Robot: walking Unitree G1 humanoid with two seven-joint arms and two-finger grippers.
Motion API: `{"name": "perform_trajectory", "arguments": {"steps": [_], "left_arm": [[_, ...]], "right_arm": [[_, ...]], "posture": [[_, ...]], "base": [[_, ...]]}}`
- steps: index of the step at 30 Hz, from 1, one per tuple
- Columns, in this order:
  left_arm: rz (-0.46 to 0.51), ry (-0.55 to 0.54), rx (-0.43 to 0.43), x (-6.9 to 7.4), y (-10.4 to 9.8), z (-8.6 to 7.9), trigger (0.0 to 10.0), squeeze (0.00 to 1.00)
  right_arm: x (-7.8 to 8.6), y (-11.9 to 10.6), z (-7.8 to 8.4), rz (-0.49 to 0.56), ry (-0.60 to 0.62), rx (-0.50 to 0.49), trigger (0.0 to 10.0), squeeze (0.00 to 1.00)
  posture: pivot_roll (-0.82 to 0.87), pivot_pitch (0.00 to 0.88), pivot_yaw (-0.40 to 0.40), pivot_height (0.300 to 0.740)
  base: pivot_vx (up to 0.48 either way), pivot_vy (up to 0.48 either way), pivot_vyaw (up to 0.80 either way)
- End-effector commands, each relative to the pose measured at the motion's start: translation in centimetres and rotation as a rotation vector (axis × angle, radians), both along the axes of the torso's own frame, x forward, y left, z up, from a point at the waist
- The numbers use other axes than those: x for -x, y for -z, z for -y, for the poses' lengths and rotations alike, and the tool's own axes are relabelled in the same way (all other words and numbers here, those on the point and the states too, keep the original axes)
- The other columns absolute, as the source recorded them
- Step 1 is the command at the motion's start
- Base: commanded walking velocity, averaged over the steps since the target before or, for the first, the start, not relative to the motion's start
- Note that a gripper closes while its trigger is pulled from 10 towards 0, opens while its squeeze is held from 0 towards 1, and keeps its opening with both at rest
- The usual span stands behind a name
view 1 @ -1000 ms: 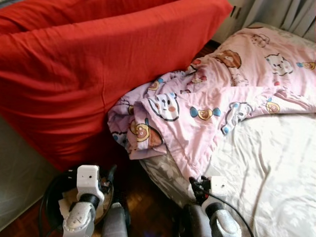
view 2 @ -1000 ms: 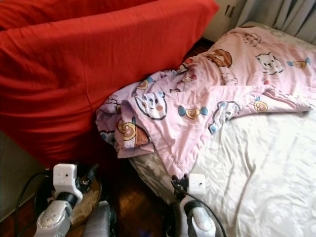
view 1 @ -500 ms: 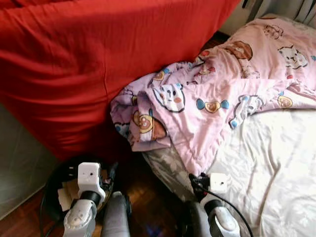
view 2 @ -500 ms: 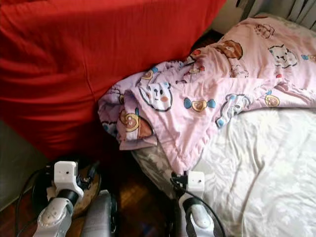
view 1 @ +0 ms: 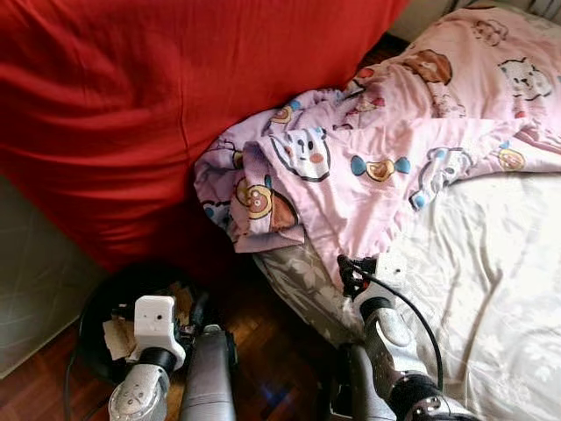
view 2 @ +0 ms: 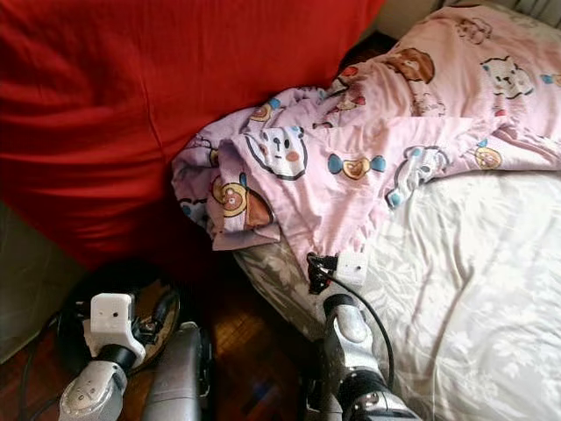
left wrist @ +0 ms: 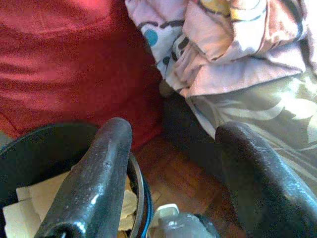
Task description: Clean up the room
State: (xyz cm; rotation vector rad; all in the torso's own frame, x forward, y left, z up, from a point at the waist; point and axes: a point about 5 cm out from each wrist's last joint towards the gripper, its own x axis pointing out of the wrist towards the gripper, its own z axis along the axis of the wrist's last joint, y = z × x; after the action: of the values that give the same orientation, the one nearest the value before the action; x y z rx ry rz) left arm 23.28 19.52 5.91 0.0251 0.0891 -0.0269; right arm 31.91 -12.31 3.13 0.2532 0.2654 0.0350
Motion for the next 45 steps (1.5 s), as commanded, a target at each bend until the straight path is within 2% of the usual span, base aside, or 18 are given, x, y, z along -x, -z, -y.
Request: {"name": "perform_trajectory", "arguments": {"steps": [1, 8, 9, 10, 11, 16, 19, 25, 28, 35, 36, 37, 38, 41, 45], "left_arm": [[-0.029, -0.008, 0.002, 0.7, 0.3, -0.2, 10.0, 0.00], [-0.030, -0.020, 0.002, 1.2, 0.0, -0.3, 10.0, 0.00], [-0.025, -0.027, 0.003, 1.2, -0.3, -0.3, 10.0, 0.00], [-0.025, -0.027, 0.003, 1.2, -0.3, -0.3, 10.0, 0.00], [-0.018, -0.030, 0.005, 1.1, -0.6, -0.2, 10.0, 0.00], [-0.003, -0.030, 0.006, 1.1, -1.4, 0.0, 10.0, 0.00], [0.027, -0.026, 0.006, 1.2, -2.5, 0.2, 10.0, 0.00], [0.044, -0.013, -0.010, 2.0, -3.8, 0.5, 10.0, 0.00], [0.049, -0.006, -0.026, 2.2, -4.6, 0.5, 10.0, 0.00], [0.039, 0.003, -0.021, 3.0, -5.0, 0.9, 10.0, 0.00], [0.033, 0.004, -0.020, 3.2, -5.0, 0.9, 10.0, 0.00], [0.029, 0.005, -0.020, 3.2, -4.9, 1.0, 10.0, 0.00], [0.023, 0.004, -0.019, 3.4, -4.9, 1.0, 10.0, 0.00], [0.013, 0.000, -0.017, 3.6, -4.9, 1.0, 10.0, 0.00], [0.009, 0.001, -0.015, 3.6, -4.9, 1.1, 10.0, 0.00]], "right_arm": [[0.3, 0.8, 0.2, -0.066, 0.000, 0.032, 10.0, 1.00], [-0.1, 0.9, 0.8, -0.117, 0.009, 0.071, 10.0, 1.00], [0.0, 1.1, 1.0, -0.135, 0.017, 0.079, 10.0, 0.51], [0.0, 1.1, 1.0, -0.135, 0.017, 0.079, 10.0, 0.51], [0.0, 1.1, 1.2, -0.143, 0.020, 0.080, 10.0, 0.00], [0.0, 1.2, 1.4, -0.155, 0.025, 0.085, 10.0, 0.00], [0.0, 1.2, 1.3, -0.162, 0.025, 0.084, 10.0, 0.00], [-0.5, 0.5, 0.6, -0.121, -0.010, 0.068, 10.0, 0.00], [-0.8, 0.0, 0.2, -0.085, -0.052, 0.087, 10.0, 0.00], [-1.2, -0.4, 0.4, -0.079, -0.053, 0.145, 10.0, 0.00], [-1.2, -0.4, 0.5, -0.075, -0.046, 0.141, 5.0, 0.00], [-1.2, -0.5, 0.5, -0.072, -0.041, 0.139, 5.0, 0.00], [-1.3, -0.6, 0.6, -0.058, -0.038, 0.123, 0.0, 0.00], [-1.1, -0.4, 0.6, -0.058, -0.062, 0.182, 0.0, 0.00], [-0.9, -0.2, 0.7, -0.060, -0.075, 0.210, 0.0, 0.00]], "posture": [[0.17, 0.376, -0.012, 0.615], [0.19, 0.394, -0.019, 0.615], [0.20, 0.399, -0.022, 0.615], [0.20, 0.399, -0.022, 0.615], [0.21, 0.406, -0.024, 0.615], [0.22, 0.421, -0.026, 0.615], [0.24, 0.439, -0.026, 0.615], [0.26, 0.465, -0.022, 0.615], [0.27, 0.482, -0.019, 0.615], [0.27, 0.513, -0.013, 0.615], [0.27, 0.514, -0.013, 0.615], [0.27, 0.514, -0.013, 0.615], [0.27, 0.517, -0.015, 0.615], [0.27, 0.521, -0.018, 0.615], [0.27, 0.528, -0.019, 0.615]], "base": [[0.000, 0.000, 0.00], [0.000, 0.000, 0.00], [0.000, 0.000, 0.00], [0.000, 0.000, 0.00], [0.000, 0.000, 0.00], [0.000, 0.000, 0.00], [0.000, 0.000, 0.00], [0.000, 0.000, 0.00], [0.000, 0.000, 0.00], [0.000, 0.000, 0.00], [0.000, 0.000, 0.00], [0.000, 0.000, 0.00], [0.000, 0.000, 0.00], [0.000, 0.000, 0.00], [0.000, 0.000, 0.00]]}}
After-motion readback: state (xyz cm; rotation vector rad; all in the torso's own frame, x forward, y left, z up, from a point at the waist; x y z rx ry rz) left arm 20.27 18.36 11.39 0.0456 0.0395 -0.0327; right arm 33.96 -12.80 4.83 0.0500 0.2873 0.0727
